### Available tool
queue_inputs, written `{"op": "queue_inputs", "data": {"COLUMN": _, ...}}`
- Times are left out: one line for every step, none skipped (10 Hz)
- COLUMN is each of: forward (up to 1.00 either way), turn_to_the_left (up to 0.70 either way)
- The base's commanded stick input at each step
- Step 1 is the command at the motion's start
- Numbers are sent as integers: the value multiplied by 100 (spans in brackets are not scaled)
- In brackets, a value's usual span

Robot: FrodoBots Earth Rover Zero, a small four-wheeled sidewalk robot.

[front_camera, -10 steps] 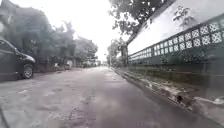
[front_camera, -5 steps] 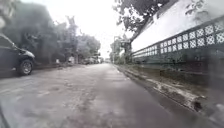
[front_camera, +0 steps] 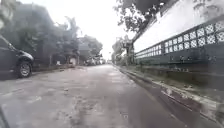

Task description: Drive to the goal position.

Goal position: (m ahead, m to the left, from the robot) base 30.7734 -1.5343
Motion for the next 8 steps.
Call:
{"op": "queue_inputs", "data": {"forward": 70, "turn_to_the_left": 0}}
{"op": "queue_inputs", "data": {"forward": 70, "turn_to_the_left": 0}}
{"op": "queue_inputs", "data": {"forward": 70, "turn_to_the_left": 0}}
{"op": "queue_inputs", "data": {"forward": 70, "turn_to_the_left": 0}}
{"op": "queue_inputs", "data": {"forward": 70, "turn_to_the_left": -1}}
{"op": "queue_inputs", "data": {"forward": 70, "turn_to_the_left": -9}}
{"op": "queue_inputs", "data": {"forward": 70, "turn_to_the_left": -35}}
{"op": "queue_inputs", "data": {"forward": 70, "turn_to_the_left": -35}}
